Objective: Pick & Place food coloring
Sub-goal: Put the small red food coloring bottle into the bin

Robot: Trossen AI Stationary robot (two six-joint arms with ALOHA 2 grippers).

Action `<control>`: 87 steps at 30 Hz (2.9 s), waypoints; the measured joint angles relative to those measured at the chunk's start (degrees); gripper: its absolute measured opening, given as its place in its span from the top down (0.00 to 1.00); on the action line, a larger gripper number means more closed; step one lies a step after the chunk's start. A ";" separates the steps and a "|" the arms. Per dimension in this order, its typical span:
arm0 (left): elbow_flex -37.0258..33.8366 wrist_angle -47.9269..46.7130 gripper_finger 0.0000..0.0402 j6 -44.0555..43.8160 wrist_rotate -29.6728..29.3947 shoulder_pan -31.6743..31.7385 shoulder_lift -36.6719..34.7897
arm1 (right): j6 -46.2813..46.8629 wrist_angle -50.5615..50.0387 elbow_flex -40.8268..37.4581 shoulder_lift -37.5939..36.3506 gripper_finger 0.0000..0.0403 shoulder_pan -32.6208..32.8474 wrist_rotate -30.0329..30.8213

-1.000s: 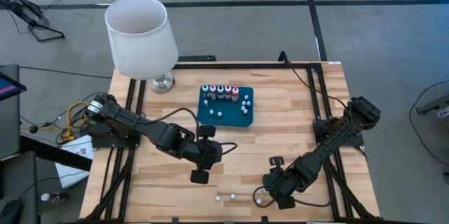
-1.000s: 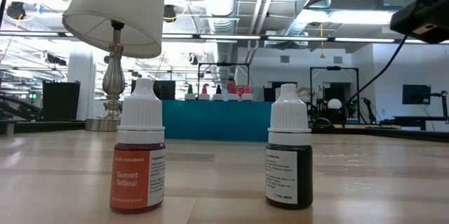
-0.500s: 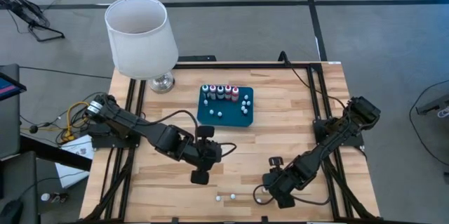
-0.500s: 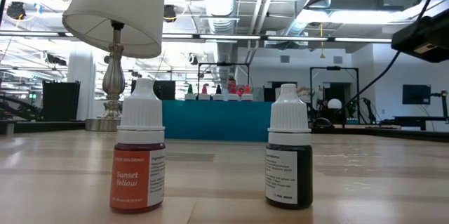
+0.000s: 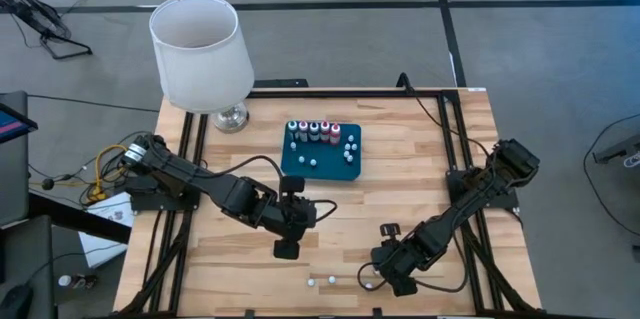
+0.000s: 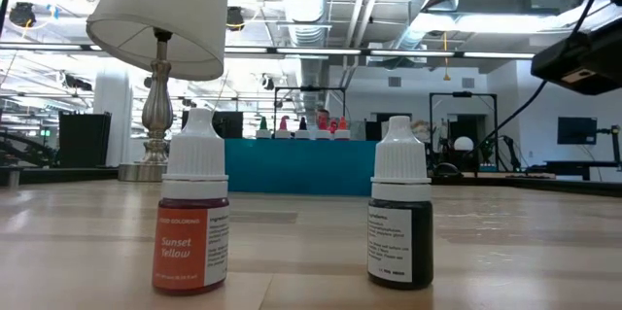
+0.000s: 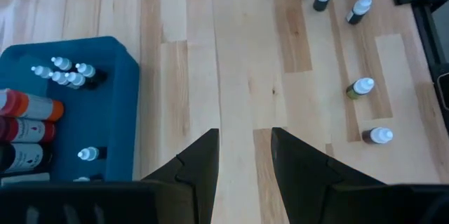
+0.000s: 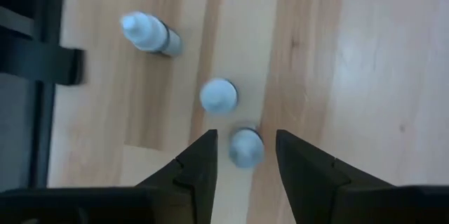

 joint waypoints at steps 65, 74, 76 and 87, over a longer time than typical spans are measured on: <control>0.00 -6.59 0.69 -17.00 -28.06 -9.92 -1.90 | -24.02 -15.28 6.90 -17.55 0.88 -33.29 -3.38; 0.00 21.20 0.69 1.30 -18.14 -12.04 -8.73 | -33.04 -15.03 8.82 -17.61 0.88 -42.59 -8.33; 0.00 25.78 0.69 4.54 -12.96 -12.07 -10.89 | -34.52 -14.36 8.87 -17.57 0.88 -44.21 -9.19; 0.02 26.82 0.69 19.04 -7.34 -13.92 -26.14 | -36.51 -6.25 8.87 -17.57 0.88 -49.81 -12.00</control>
